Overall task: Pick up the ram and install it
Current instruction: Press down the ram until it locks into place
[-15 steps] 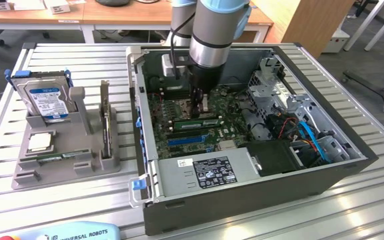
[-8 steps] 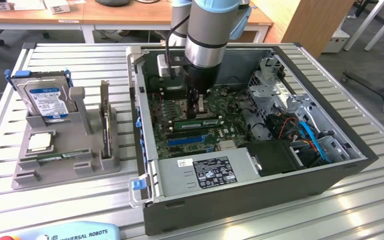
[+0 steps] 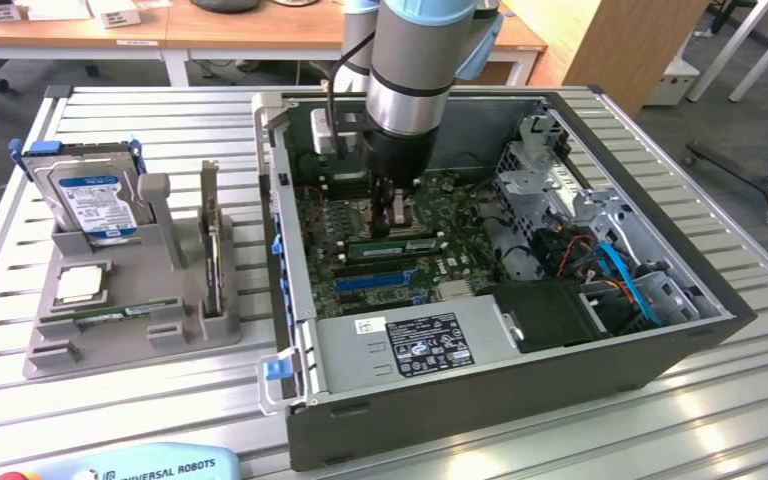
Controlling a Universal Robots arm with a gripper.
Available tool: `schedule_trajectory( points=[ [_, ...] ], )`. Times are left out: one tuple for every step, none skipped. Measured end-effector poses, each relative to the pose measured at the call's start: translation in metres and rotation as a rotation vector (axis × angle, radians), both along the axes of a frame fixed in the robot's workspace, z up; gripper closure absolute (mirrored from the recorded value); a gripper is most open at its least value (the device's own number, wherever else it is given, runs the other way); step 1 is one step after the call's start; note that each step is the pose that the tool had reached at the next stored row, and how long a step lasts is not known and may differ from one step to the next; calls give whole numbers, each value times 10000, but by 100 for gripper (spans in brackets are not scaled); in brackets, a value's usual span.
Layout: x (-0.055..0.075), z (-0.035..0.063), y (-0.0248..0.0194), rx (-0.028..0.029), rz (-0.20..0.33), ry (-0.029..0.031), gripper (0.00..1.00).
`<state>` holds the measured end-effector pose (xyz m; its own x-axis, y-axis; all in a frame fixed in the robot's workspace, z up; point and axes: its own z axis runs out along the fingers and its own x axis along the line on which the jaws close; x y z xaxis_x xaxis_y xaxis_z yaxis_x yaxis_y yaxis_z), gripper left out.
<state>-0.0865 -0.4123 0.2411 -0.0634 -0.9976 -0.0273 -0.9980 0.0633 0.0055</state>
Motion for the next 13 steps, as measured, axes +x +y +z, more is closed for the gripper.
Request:
schedule_trajectory(
  points=[
    [0,-6,0,0,0,0,90],
    [0,-12,0,-1,0,1,90],
    [0,-20,0,-1,0,1,90],
    [0,-28,0,-1,1,1,90],
    [0,-35,0,0,0,0,90],
    [0,-42,0,-1,0,1,90],
    [0,-49,0,-1,0,1,90],
    [0,-55,0,-1,0,1,90],
    [0,-58,0,-3,0,2,90],
    [0,-58,0,-3,0,2,90],
    [0,-58,0,-3,0,2,90],
    [0,-58,0,-2,0,1,90],
    [0,-59,0,-1,0,0,90]
  ],
)
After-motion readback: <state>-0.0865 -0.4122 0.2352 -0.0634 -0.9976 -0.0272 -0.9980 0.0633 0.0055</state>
